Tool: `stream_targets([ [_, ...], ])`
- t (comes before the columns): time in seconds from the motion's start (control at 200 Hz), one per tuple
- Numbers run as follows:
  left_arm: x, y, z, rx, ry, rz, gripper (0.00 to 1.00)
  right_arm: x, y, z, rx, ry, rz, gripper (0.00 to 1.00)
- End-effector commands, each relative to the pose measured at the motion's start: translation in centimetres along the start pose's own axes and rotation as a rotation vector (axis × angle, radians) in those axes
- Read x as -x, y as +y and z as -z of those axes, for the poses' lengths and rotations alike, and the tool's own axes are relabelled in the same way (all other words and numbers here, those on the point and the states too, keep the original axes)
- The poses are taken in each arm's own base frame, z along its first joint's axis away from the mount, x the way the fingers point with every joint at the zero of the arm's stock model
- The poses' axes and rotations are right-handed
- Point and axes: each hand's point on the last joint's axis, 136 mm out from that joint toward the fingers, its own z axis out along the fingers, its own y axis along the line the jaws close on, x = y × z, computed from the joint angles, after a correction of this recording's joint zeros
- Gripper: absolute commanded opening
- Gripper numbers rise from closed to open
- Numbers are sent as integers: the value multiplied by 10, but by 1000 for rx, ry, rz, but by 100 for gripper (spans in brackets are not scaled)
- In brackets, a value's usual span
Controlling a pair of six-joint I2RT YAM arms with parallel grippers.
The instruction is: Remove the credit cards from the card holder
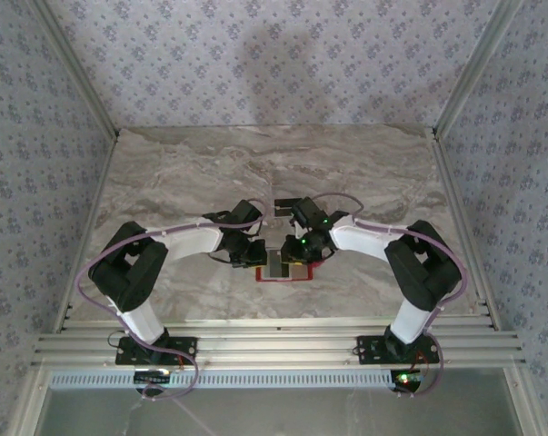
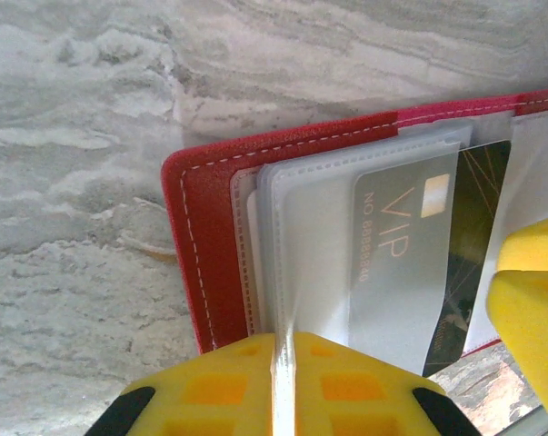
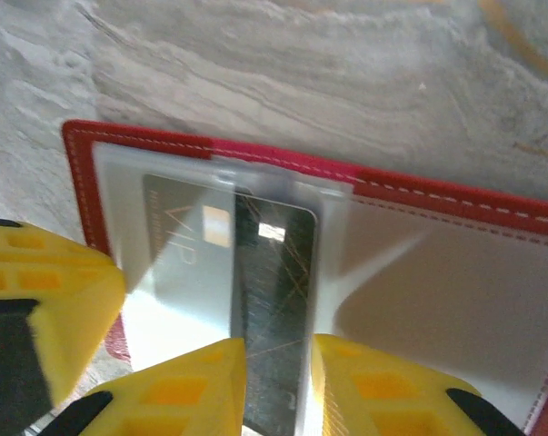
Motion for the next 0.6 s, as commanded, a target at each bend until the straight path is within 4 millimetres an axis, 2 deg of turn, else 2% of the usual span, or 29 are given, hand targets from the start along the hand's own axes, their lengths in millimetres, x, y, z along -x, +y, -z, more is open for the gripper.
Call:
stream_targets([
  [0.0,-8,11,-5,57,34,2,12,-4,0,-6,26,20,-17,27],
  [0.415,-8,9,-7,59,41,-2,13,-3,4,-12,141,14,-50,26],
  [0.595,-7,8,-7,60,42,-1,13,-3,2,-9,146,7,-57,19],
])
